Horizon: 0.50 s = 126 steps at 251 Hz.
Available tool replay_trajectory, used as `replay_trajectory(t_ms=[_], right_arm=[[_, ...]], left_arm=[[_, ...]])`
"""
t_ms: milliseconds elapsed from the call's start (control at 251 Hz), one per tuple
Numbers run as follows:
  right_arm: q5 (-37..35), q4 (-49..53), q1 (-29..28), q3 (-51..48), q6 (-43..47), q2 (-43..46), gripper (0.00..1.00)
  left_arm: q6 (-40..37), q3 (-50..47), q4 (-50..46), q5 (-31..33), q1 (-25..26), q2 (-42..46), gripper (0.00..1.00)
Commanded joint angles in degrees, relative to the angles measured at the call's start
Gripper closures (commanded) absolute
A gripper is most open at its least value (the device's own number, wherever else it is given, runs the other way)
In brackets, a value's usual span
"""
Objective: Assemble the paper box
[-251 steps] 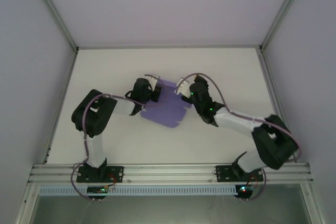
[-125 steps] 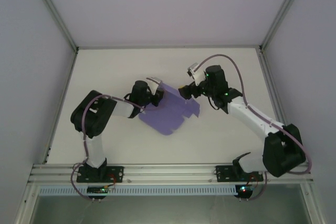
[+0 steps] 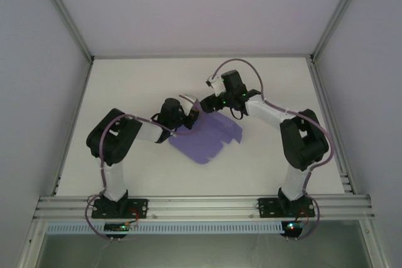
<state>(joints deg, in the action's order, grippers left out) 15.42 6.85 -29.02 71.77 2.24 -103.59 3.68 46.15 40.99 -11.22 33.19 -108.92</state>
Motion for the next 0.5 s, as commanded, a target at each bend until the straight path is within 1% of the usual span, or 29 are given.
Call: replay_trajectory(t_ms=[0,108,188,259,387,415,499], right_arm=[[-2.4,4.7,-1.6,1.2,1.4,-2.5,0.25],[-4.3,6.8,-3.3,0.1,2.0,-3.5,0.26],[-6.0,7.0,-3.4,-0.7,2.0,-4.1,0.28],[-7.0,7.1,-3.4,-1.6,1.9,-4.3,0.30],[-7.1,5.3,-3.3,-3.1,1.2,-3.6,0.31],[-7.3,4.8,-3.2,-5.1,1.0,-3.4,0.30],[-7.1,4.5,-2.8,-6.0,0.9,-2.7,0.30]], left_arm=[[0.8,-0.3,-0.9,1.0,0.4,-2.0,0.92],[1.8,-0.3,-0.3,1.2,0.4,-2.1,0.91],[2.4,-0.8,0.2,1.5,0.5,-1.7,0.81],[3.3,-1.8,0.9,2.0,0.3,-0.7,0.78],[4.8,-4.4,3.2,2.5,0.4,1.4,0.75],[4.8,-4.6,3.1,2.5,0.3,1.8,0.74],[5.2,-5.7,3.7,2.6,0.2,3.1,0.74]])
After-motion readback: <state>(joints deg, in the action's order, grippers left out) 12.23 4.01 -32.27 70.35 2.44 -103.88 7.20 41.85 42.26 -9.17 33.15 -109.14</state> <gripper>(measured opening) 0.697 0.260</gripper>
